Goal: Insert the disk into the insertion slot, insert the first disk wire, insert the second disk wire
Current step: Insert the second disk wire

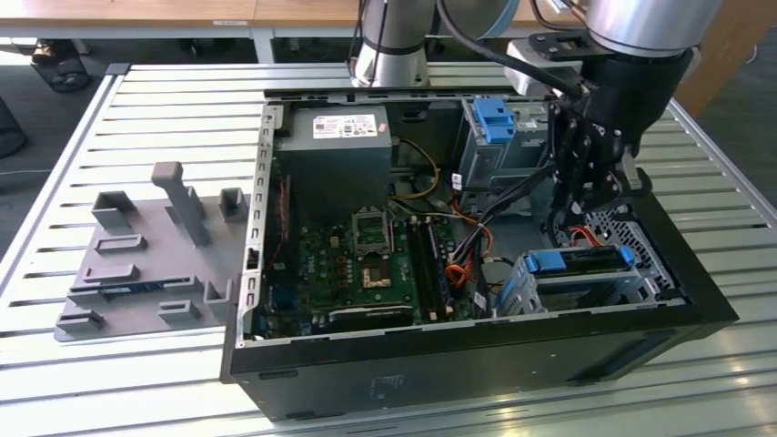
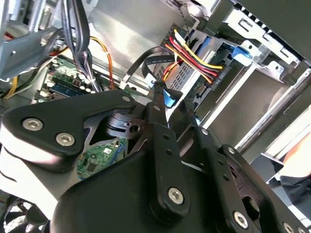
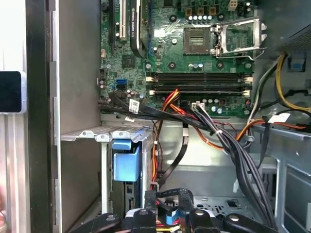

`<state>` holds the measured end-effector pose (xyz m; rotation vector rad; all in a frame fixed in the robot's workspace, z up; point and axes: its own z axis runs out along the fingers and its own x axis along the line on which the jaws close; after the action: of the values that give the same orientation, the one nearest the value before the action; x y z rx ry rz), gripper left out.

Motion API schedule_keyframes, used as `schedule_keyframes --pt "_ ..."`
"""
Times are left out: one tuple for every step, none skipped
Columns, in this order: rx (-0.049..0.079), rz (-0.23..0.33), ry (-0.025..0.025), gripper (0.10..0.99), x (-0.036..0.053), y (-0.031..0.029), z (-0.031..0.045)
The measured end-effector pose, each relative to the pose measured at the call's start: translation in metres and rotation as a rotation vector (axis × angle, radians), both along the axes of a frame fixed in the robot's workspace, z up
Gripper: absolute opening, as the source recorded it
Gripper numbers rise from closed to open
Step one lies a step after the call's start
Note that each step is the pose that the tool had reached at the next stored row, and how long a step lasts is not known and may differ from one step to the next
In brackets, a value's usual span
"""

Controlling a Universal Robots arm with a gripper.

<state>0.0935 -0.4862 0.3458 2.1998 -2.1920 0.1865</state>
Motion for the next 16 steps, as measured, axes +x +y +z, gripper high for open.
schedule_keyframes --pt "-0.007 0.0 -0.0003 0.31 0.0 0.0001 -0.0008" --pt "-0.015 0.0 -0.0006 0.247 0.0 0.0003 -0.0014" --pt "-0.022 0.0 -0.0008 0.247 0.0 0.0006 -0.0019" --pt "-0.029 0.0 -0.001 0.247 0.0 0.0008 -0.0025" --pt "-0.034 -0.001 -0.001 0.208 0.0 0.001 -0.0031" --pt "-0.038 -0.001 -0.0011 0.208 0.0 0.0011 -0.0036" --pt "-0.041 -0.001 -0.0011 0.208 0.0 0.0012 -0.0041" --pt "-0.043 -0.001 -0.0011 0.208 0.0 0.0012 -0.0044" --pt "-0.046 -0.001 -0.0011 0.208 0.0 0.0013 -0.0047" --pt "-0.048 -0.001 -0.0011 0.208 0.0 0.0013 -0.0049" --pt "-0.049 -0.001 -0.0011 0.208 0.0 0.0013 -0.005" --pt "-0.05 -0.001 -0.0011 0.208 0.0 0.0013 -0.0051" --pt "-0.051 -0.001 -0.0011 0.208 0.0 0.0013 -0.0052" --pt "-0.052 -0.001 -0.0011 0.208 0.0 0.0013 -0.0054" --pt "-0.052 -0.001 -0.0011 0.208 0.0 0.0013 -0.0056" --pt "-0.052 -0.001 -0.0011 0.208 0.0 0.0013 -0.0056"
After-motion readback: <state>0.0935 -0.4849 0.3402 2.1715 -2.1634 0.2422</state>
